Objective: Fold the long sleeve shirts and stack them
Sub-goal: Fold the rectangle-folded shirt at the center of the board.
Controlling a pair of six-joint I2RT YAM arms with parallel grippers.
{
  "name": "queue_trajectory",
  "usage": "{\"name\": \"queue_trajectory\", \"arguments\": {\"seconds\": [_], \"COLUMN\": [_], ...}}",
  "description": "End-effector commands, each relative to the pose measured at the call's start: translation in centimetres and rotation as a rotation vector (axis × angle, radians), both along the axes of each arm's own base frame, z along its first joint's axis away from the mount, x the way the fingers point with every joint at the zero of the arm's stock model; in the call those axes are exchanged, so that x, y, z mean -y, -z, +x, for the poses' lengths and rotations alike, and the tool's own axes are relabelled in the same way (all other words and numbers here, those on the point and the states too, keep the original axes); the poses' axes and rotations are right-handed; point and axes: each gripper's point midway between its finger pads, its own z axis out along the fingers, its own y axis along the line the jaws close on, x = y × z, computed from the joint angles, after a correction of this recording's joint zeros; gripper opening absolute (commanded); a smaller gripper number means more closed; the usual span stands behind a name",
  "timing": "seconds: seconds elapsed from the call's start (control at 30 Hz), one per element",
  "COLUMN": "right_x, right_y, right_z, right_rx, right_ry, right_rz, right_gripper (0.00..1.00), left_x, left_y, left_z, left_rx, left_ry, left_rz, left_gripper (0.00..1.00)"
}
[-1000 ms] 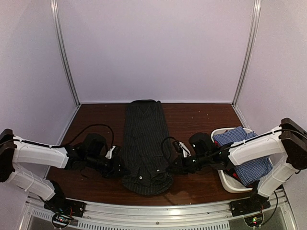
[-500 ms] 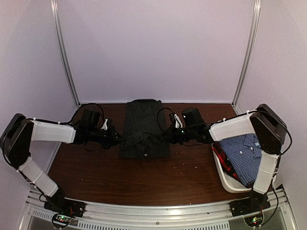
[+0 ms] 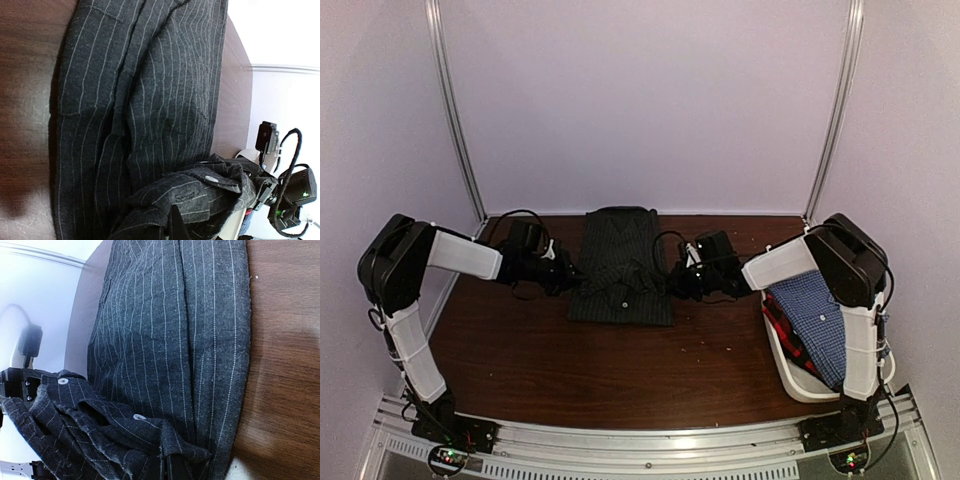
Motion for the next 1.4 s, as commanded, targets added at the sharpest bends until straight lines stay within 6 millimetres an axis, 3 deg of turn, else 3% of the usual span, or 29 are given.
{"name": "queue_trajectory", "arguments": {"seconds": [0.0, 0.33, 0.6, 0.67, 0.8, 0.9, 1.0, 1.2, 1.37], "right_x": [0.4, 0.1, 0.7, 1.1, 2.3, 3.5, 4.4, 4.2, 1.5], "right_y": [-2.6, -3.5, -2.2, -2.1, -2.8, -4.1, -5.4, -7.5, -7.8], "right_z": [1.8, 3.6, 5.0, 5.5, 6.3, 7.2, 7.3, 5.6, 2.8], "right_rx": [0.071, 0.105, 0.093, 0.096, 0.113, 0.146, 0.17, 0.215, 0.251], "right_ry": [0.037, 0.031, 0.035, 0.036, 0.034, 0.045, 0.048, 0.028, -0.06], "right_rz": [0.009, -0.025, -0.061, -0.071, -0.117, -0.154, -0.192, -0.215, -0.228], "right_gripper": [0.0, 0.0, 0.04, 0.13, 0.4, 0.56, 0.61, 0.55, 0.42], "left_x": [-0.1, -1.1, -1.0, -1.0, -1.4, -2.1, -2.8, -3.3, -3.2], "left_y": [-3.0, -3.4, -2.3, -2.2, -2.8, -3.4, -4.4, -6.0, -5.3], "left_z": [2.1, 1.8, 2.6, 3.0, 3.6, 3.9, 4.1, 3.5, 1.3], "left_rx": [0.108, 0.116, 0.112, 0.122, 0.154, 0.181, 0.218, 0.265, 0.251], "left_ry": [-0.015, -0.055, -0.051, -0.048, -0.048, -0.046, -0.044, -0.026, 0.013], "left_rz": [-0.003, 0.023, 0.034, 0.048, 0.072, 0.102, 0.136, 0.175, 0.194], "left_gripper": [0.0, 0.0, 0.0, 0.17, 0.5, 0.61, 0.7, 0.69, 0.54]}}
